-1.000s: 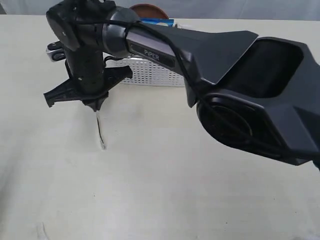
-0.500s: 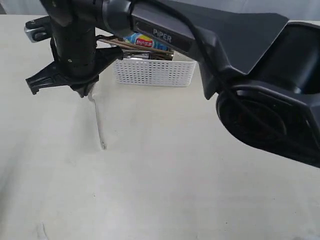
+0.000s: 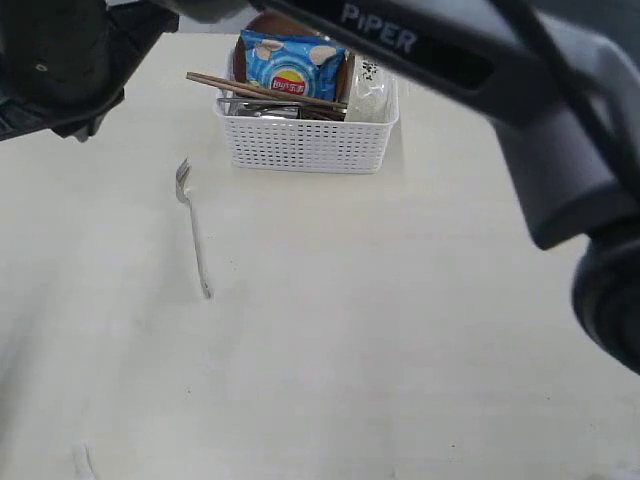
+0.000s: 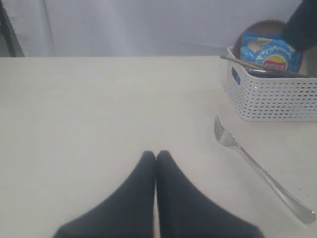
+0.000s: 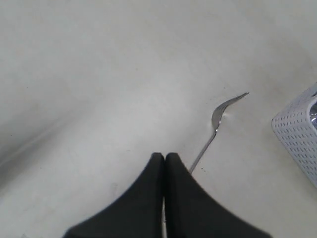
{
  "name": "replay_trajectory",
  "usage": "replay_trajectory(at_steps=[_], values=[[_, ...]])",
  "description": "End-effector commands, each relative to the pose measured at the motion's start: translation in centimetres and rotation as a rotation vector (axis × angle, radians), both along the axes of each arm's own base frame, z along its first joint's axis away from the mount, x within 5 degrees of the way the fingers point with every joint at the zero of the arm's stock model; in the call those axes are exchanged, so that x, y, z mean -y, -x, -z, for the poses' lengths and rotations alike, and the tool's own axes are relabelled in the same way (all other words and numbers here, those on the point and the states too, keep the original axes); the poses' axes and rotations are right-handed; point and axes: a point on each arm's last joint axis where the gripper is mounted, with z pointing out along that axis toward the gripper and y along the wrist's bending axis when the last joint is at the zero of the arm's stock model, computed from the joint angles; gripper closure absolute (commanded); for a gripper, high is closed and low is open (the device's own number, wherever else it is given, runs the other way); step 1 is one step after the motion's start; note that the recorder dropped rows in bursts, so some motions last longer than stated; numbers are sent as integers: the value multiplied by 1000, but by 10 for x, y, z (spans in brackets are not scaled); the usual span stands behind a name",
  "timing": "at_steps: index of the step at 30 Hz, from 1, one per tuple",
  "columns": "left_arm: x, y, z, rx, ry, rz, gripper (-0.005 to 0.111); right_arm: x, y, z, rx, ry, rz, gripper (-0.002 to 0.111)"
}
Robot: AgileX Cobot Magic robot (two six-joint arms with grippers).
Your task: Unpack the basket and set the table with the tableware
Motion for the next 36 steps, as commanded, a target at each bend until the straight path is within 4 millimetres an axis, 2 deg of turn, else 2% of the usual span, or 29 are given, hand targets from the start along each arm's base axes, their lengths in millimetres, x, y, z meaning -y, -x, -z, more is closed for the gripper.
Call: replay_trajectory(at_steps=[1,4,8,13,15,19,22,25,28,31,36], values=[[0,0,0,11,-4,-3,107,7,3,-13,24,-8,-11,109],[0,0,0,11,-4,-3,107,12,6,-6,2,25,-10,109],[0,0,0,11,-4,-3,107,28,15,18,-62,108,-14,109],[0,0,0,11,-4,-3,107,54,28,55,-22,-47,-72,109],[0,0,0,11,-4,-3,107,66,25,72,-46,-64,-46,109],[0,0,0,11,-4,-3,107,87,1,112,-224,-60,124,109],[0,0,0,11,-4,-3,107,83,-11,126,-265,-139,172,109],[0,0,0,11,-4,-3,107,81,-11,134,-272,-127,155,108],[0,0,0,11,-4,-3,107,79,-11,144,-295,-117,161,96],[0,0,0,11,-4,-3,107,77,-10,153,-337,-109,171,69],[0,0,0,11,-4,-3,107,75,-11,159,-338,-109,174,67]])
